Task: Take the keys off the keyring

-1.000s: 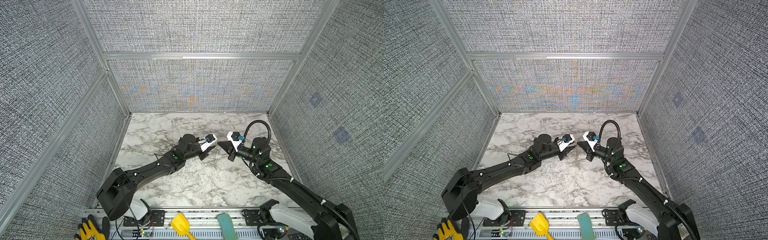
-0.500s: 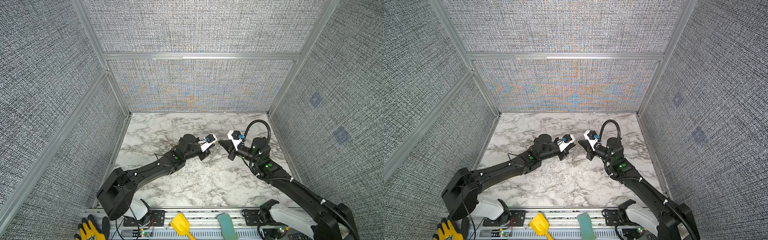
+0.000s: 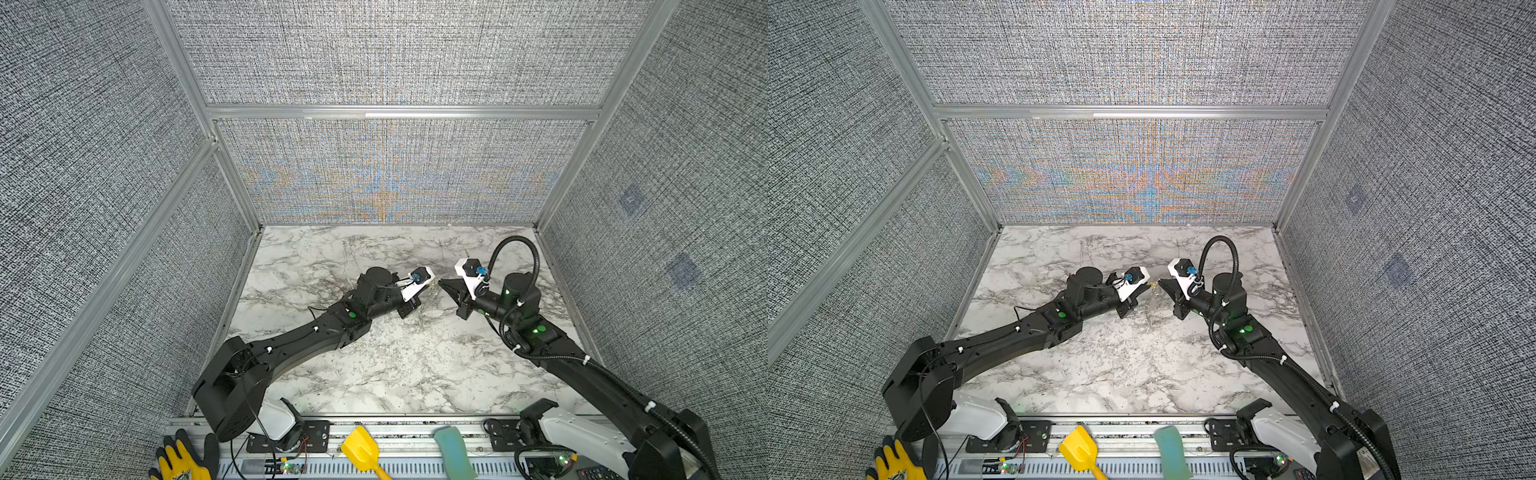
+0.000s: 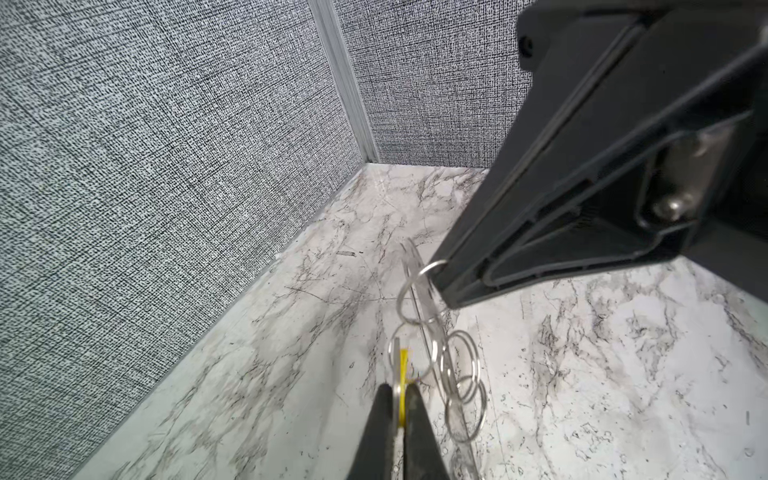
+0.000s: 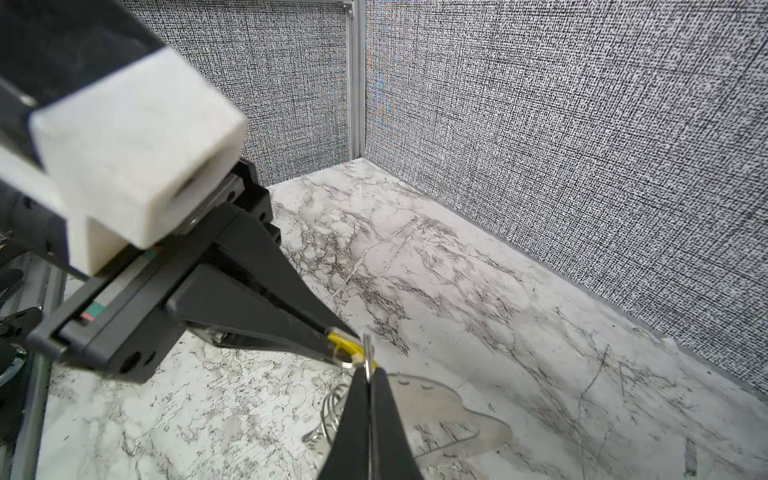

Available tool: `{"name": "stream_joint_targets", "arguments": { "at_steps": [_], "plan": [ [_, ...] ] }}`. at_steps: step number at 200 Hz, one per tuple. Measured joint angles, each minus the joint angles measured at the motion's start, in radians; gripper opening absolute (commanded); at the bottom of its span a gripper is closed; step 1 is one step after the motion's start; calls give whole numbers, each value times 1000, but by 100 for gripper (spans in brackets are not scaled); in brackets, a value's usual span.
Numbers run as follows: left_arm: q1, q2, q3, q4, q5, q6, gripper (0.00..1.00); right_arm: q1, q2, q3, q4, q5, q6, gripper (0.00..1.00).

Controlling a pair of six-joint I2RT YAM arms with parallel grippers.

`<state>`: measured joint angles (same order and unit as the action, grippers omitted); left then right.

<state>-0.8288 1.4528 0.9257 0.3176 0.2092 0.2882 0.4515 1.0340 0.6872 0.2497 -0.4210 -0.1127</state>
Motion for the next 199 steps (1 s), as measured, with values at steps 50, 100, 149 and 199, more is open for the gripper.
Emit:
{"name": "stream_joint_targets", "arguments": {
  "at_steps": [50,100,149,199],
  "plan": [
    [0,-2,2,-7,-12,18,0,0,11,21,-58,20,0,0],
    [12,-4,23,-53,-22,47,0,2,17,33,-103,23,-6,0],
    [16,-4,43,-88,-14,62,0,2,21,34,-117,19,-16,0],
    [18,-4,69,-130,0,102,0,1,25,20,-109,-5,-34,0]
  ]
}}
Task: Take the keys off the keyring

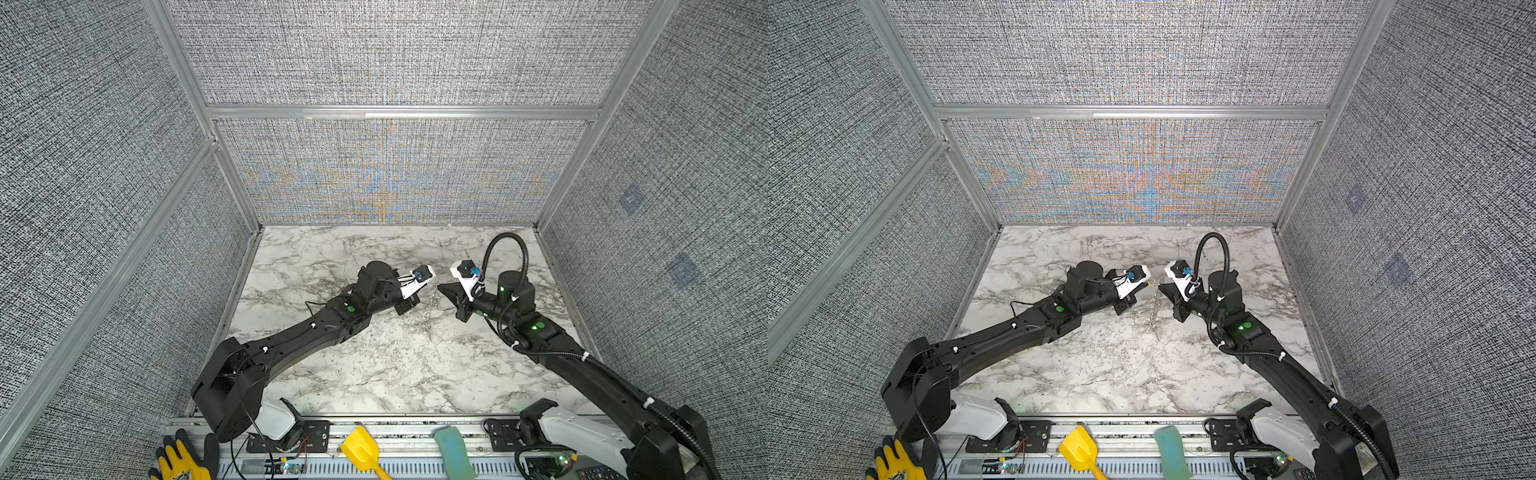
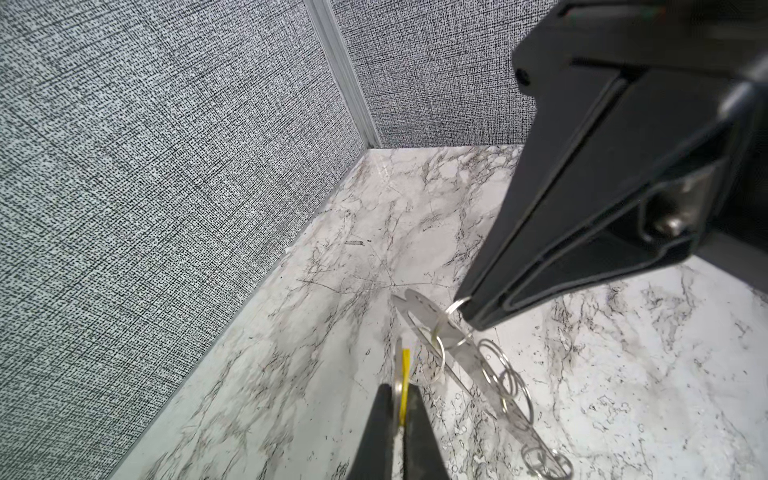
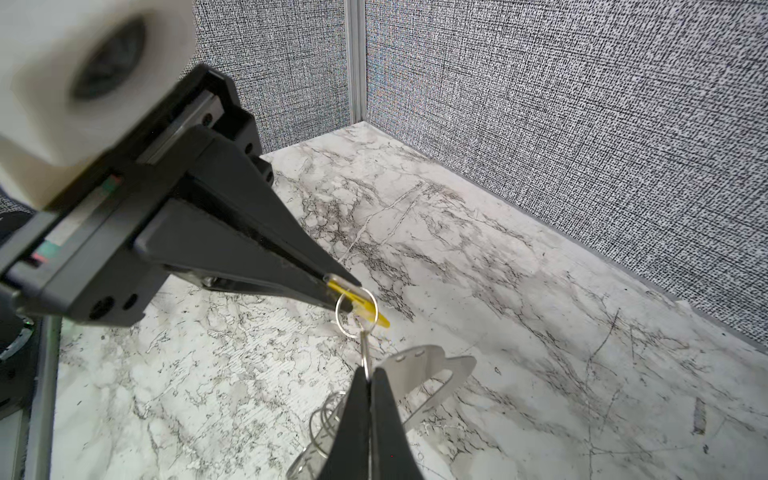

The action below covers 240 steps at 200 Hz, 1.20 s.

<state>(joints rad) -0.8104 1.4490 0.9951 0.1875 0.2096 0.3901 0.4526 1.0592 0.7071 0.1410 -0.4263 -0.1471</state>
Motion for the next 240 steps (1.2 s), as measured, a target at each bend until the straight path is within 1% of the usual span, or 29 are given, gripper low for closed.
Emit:
{"name": "stream_joint_targets", "arguments": {
  "at_steps": [57,132,196,240],
  "plan": [
    [2,0,16,-40,4,48,0,-1,8,-21,36,-61,-10,0],
    [2,9,19,-43,22,56,0,-2,-5,-50,96,-128,-23,0],
    [2,17,25,-43,26,73,0,12,2,-30,61,-109,-83,0],
    [2,17,27,-44,19,85,0,25,17,0,-6,-60,-129,0]
  ]
}}
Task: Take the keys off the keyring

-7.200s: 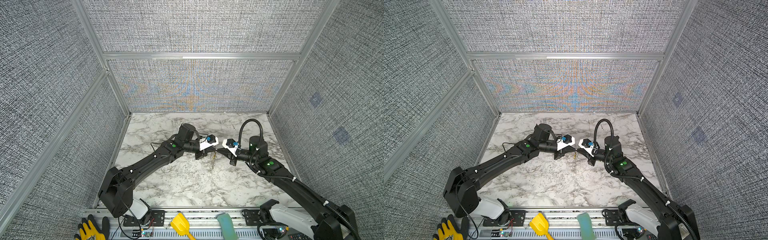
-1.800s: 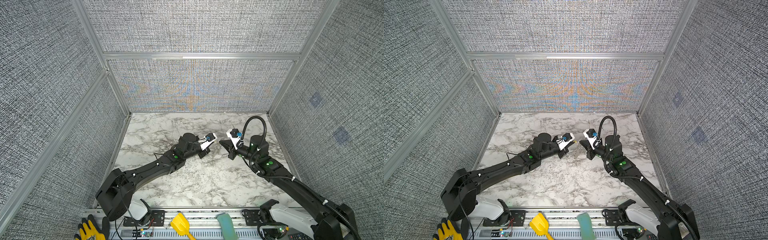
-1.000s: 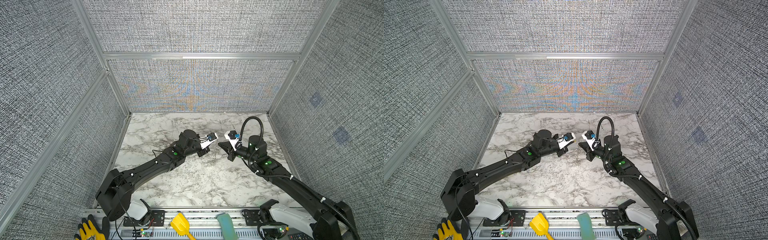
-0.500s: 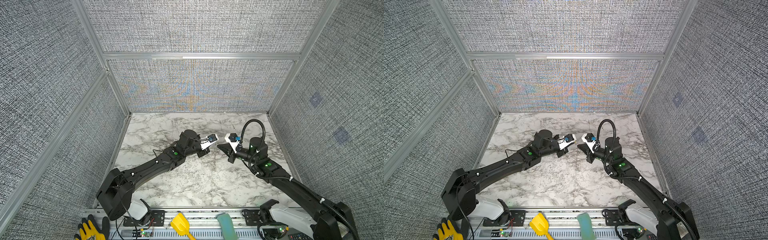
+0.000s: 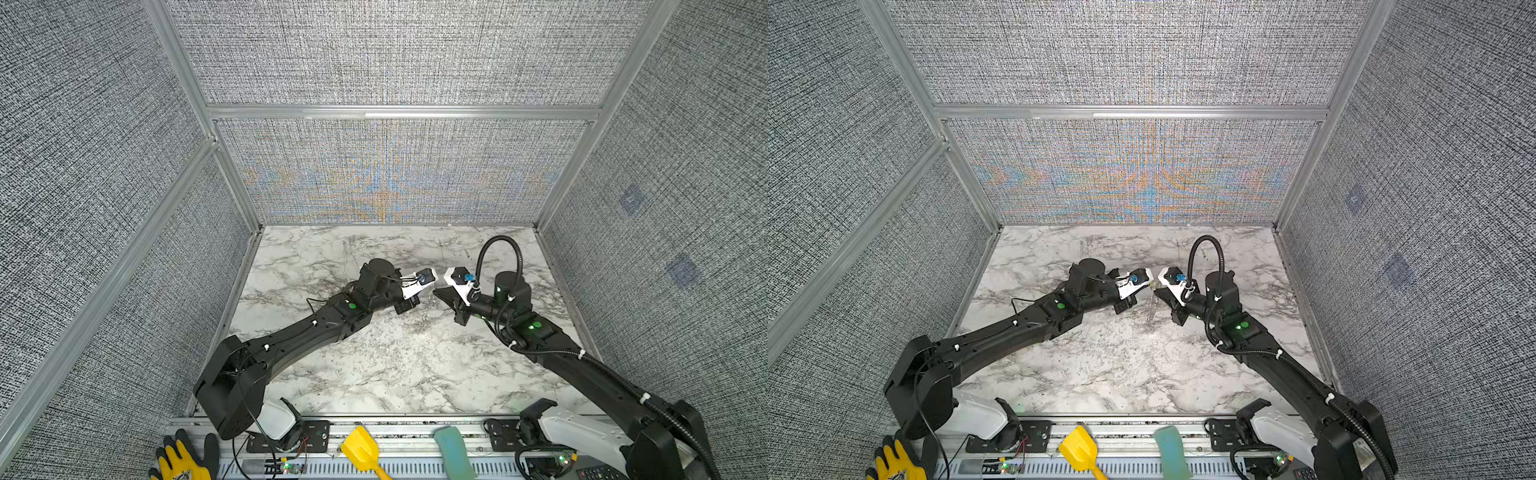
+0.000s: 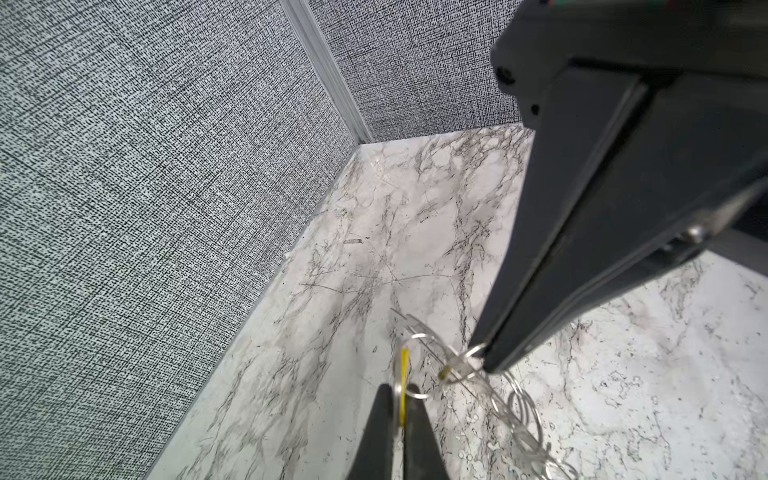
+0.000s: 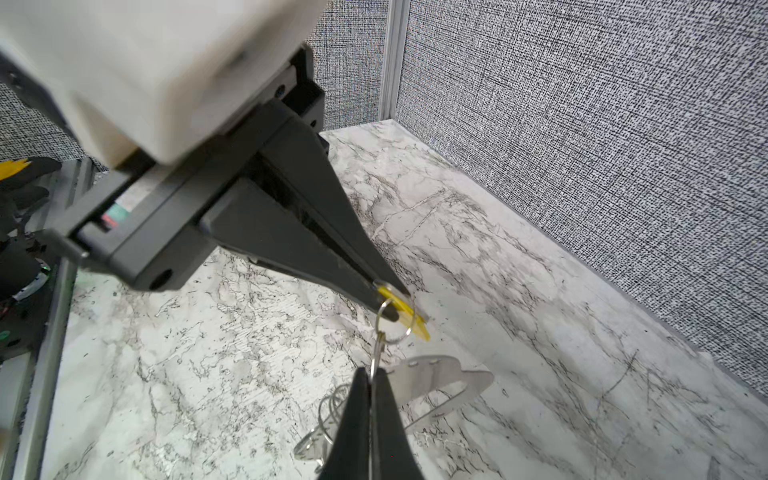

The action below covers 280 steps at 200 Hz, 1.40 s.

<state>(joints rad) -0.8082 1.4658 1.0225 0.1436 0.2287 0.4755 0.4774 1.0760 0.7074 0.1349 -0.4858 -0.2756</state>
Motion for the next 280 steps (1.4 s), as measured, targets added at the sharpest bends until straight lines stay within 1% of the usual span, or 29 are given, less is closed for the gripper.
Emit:
{"name": "stream_joint_targets", "arguments": {
  "at_steps": [42,112,153,204,280],
  "plan": [
    [-1,-3,0,-11,1,10,0,20,-6,-2,-21,50,-62,0],
    [-1,-24,-15,-25,18,14,0,60,-63,-88,76,155,-192,0],
    [-1,-24,-15,-33,26,18,0,74,-91,-135,134,215,-246,0],
    [-1,-1,-15,-30,33,8,0,74,-94,-158,167,243,-251,0],
    [1,39,-12,-3,37,-19,0,76,-81,-163,193,249,-216,0]
  ]
}}
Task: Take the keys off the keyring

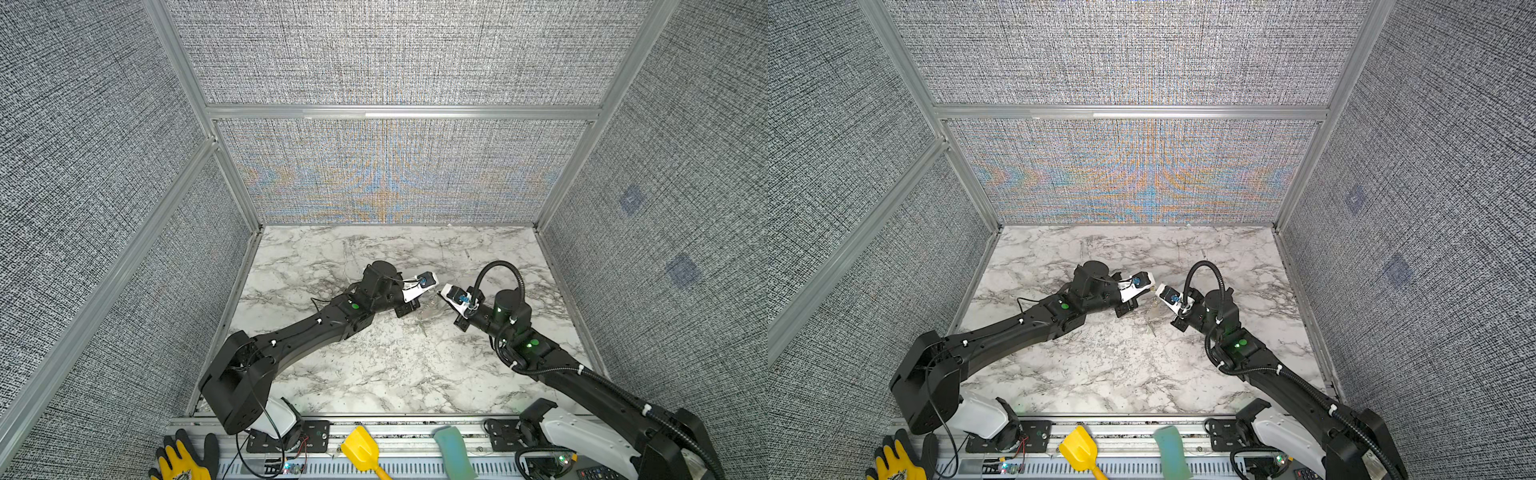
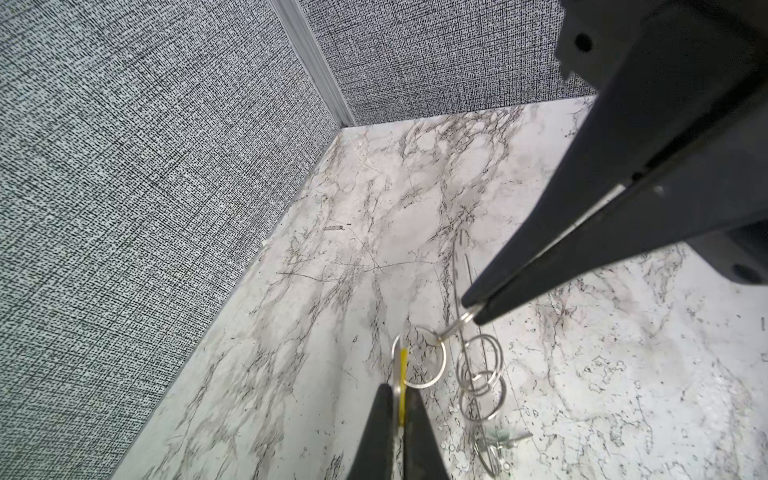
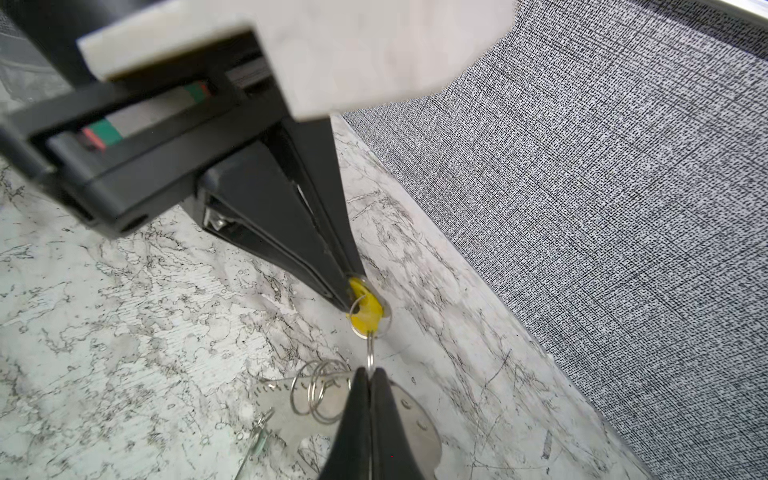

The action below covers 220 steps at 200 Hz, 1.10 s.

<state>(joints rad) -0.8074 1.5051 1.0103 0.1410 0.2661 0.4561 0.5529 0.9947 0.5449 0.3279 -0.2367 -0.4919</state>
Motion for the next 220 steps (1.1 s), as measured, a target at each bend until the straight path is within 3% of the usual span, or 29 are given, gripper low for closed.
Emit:
{"name": "stream_joint_targets", "arguments": {
  "at_steps": [87,220],
  "plan": [
    [0,27,29,0,40,-26,0,0,5,0,20,7,6,0],
    [3,106,157,-166,47,-84,0,56,-8,-21,68,214,-117,0]
  ]
}}
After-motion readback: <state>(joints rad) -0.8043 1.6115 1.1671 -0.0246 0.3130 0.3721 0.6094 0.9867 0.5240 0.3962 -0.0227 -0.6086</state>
